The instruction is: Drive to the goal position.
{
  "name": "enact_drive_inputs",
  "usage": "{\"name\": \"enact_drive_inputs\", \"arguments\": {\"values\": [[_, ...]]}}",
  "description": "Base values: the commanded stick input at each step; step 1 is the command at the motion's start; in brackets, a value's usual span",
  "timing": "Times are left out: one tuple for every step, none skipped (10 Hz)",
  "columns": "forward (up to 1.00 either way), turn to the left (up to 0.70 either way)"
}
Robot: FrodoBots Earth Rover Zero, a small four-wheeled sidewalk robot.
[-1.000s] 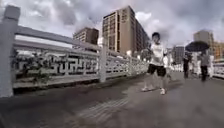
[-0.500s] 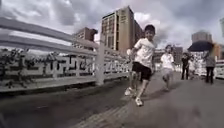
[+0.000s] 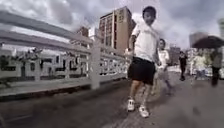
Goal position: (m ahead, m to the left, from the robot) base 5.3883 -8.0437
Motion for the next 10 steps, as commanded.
{"name": "enact_drive_inputs", "arguments": {"values": [[0.70, -0.10], [0.70, 0.00], [0.70, 0.00], [0.70, 0.00], [0.70, -0.10], [0.70, -0.14], [0.70, -0.14], [0.70, -0.06], [0.70, 0.00], [0.70, 0.00]]}}
